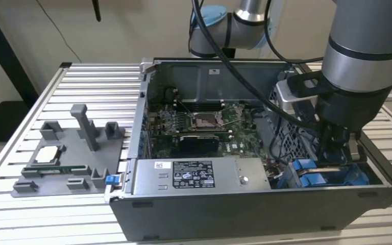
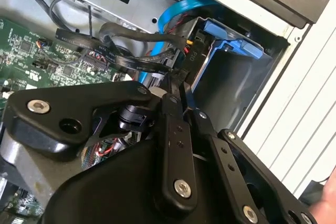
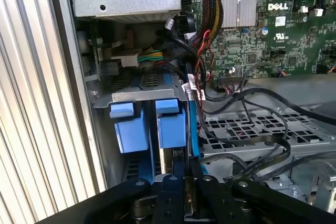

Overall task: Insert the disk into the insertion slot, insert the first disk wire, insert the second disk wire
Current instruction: 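Insert the second disk wire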

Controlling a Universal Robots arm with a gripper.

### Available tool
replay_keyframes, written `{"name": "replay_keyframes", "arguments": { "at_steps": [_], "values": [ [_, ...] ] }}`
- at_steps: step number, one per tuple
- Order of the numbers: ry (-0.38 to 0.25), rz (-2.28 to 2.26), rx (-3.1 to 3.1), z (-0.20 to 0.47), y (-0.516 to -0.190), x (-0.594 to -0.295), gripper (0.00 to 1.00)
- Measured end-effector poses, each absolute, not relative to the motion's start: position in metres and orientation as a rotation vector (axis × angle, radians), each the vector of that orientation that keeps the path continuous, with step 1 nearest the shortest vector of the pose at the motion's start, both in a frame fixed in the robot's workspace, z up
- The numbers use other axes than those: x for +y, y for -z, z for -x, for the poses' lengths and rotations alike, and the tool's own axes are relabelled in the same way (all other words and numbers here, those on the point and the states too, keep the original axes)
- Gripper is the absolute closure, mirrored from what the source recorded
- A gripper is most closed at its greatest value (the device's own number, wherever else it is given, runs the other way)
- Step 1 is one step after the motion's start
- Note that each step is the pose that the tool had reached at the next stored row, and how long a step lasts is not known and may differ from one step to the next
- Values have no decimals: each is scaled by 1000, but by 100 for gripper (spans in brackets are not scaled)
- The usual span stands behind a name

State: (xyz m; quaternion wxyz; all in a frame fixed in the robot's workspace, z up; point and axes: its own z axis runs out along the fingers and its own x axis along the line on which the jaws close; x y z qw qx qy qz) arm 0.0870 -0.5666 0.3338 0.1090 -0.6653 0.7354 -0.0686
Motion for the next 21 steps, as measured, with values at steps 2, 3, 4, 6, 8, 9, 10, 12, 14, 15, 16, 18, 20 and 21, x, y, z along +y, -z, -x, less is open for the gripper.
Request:
{"name": "replay_keyframes", "arguments": {
  "at_steps": [2, 3, 4, 6, 8, 9, 10, 12, 14, 15, 16, 18, 20, 21],
  "values": [
    [202, 1956, 2163, -87, -334, -567, 100],
    [202, 1956, 2163, -87, -334, -567, 100],
    [202, 1956, 2163, -87, -333, -567, 100],
    [203, 1957, 2163, -87, -332, -567, 100],
    [202, 1956, 2163, -87, -330, -567, 100],
    [203, 1957, 2163, -87, -329, -567, 100],
    [204, 1957, 2163, -87, -328, -567, 100],
    [204, 1957, 2163, -87, -328, -567, 100],
    [203, 1957, 2163, -87, -328, -567, 100],
    [203, 1957, 2163, -87, -328, -567, 100],
    [203, 1957, 2163, -87, -327, -567, 100],
    [202, 1956, 2163, -87, -327, -567, 0],
    [203, 1957, 2163, -87, -328, -567, 0],
    [203, 1957, 2163, -87, -330, -567, 0]
  ]
}}
